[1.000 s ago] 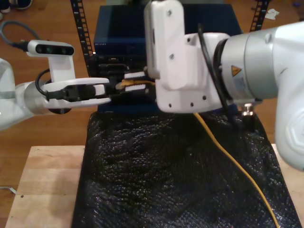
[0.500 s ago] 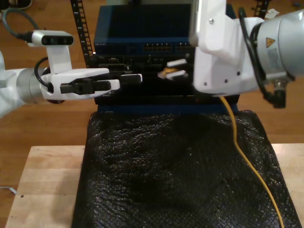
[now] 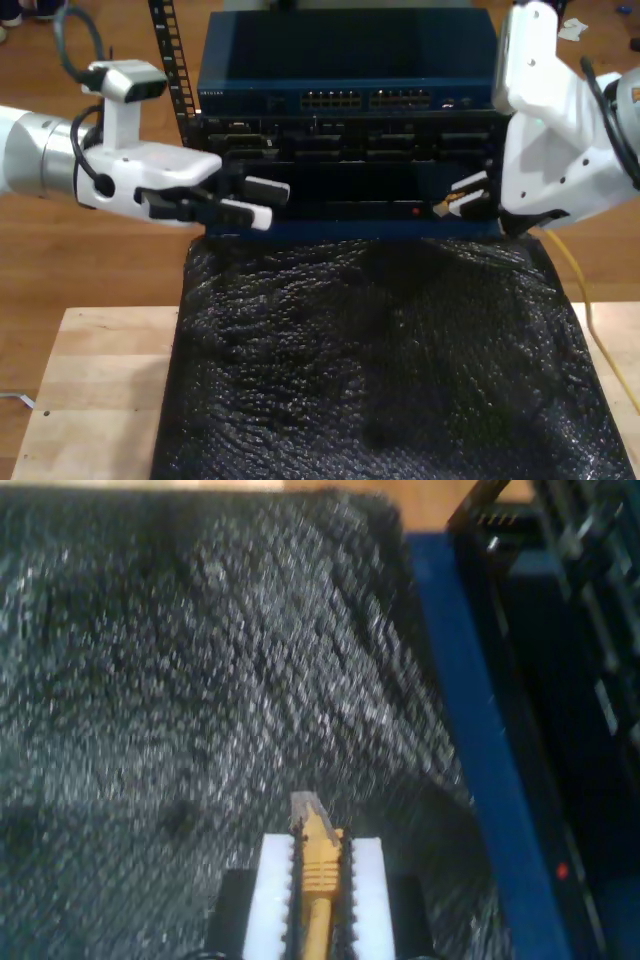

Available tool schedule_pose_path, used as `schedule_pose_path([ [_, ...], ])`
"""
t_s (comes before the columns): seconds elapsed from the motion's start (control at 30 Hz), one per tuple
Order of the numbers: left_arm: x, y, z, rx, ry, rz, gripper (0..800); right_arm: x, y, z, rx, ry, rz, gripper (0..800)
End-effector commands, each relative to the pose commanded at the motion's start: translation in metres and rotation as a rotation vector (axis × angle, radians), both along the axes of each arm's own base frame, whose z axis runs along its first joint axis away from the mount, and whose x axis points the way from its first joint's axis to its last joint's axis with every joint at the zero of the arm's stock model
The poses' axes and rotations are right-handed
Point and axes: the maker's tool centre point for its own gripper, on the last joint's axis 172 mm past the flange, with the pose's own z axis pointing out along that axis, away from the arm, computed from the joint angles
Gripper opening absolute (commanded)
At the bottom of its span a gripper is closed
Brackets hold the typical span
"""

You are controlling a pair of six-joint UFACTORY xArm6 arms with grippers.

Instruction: Grab the cable and plug it in

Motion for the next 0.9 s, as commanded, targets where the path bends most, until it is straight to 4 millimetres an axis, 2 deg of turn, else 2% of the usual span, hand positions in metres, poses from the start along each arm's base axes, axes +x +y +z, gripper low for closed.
schedule_pose_path([
  [0.2, -0.007, 0.015, -0.009, 0.151, -0.064, -0.006, 798, 0.002, -0.015, -0.029, -0.074, 0.072, -0.04, 0],
  [0.4, -0.014, 0.048, -0.035, 0.361, -0.105, -0.019, 799, 0.005, -0.023, -0.049, -0.113, 0.113, -0.053, 0],
  [0.57, -0.028, 0.073, -0.05, 0.488, -0.143, -0.072, 799, 0.005, -0.032, -0.065, -0.158, 0.141, -0.058, 0],
  [0.77, -0.045, 0.117, -0.068, 0.662, -0.209, -0.157, 800, 0.005, -0.053, -0.081, -0.256, 0.167, -0.084, 0],
  [0.9, -0.067, 0.152, -0.087, 0.745, -0.196, -0.194, 800, 0.01, -0.062, -0.087, -0.291, 0.167, -0.11, 0],
])
